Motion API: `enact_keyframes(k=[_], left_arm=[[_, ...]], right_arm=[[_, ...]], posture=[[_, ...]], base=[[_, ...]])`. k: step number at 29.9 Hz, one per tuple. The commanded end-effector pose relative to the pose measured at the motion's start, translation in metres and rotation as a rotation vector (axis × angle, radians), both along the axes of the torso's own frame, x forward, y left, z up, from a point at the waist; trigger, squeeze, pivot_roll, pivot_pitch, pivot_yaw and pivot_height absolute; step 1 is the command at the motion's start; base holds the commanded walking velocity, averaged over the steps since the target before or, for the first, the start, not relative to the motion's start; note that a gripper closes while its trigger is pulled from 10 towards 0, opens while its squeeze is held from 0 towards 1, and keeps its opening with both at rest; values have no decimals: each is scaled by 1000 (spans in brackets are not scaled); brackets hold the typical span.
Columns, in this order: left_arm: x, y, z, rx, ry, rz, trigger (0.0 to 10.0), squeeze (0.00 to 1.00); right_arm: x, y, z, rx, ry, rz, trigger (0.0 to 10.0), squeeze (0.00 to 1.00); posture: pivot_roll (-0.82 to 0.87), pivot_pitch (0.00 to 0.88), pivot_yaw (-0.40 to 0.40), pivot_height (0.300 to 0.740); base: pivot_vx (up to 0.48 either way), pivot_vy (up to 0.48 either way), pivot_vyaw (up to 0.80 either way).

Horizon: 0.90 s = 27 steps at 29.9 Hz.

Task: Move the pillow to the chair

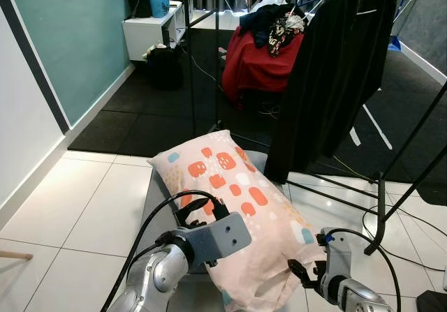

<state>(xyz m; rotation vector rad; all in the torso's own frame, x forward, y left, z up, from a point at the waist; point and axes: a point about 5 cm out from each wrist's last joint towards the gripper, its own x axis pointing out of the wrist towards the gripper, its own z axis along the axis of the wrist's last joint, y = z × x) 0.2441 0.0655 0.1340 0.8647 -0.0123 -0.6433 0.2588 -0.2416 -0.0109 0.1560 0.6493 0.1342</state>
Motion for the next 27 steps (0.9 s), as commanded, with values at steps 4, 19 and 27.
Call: enact_keyframes(k=[4,19,27], left_arm=[[-2,2,-2,8,15,9,10000,0],[-3,4,-1,10,16,10,10000,0],[-3,3,-1,8,17,10,10000,0]], right_arm=[[-3,-2,-2,8,11,-17,10000,0],[-3,-1,-2,12,13,-23,10000,0],[-3,-4,-1,9,13,-34,10000,0]], posture=[[-124,79,-20,740],[-152,73,-10,740],[-173,78,-9,740]], base=[[0,0,0],[0,0,0],[0,0,0]])
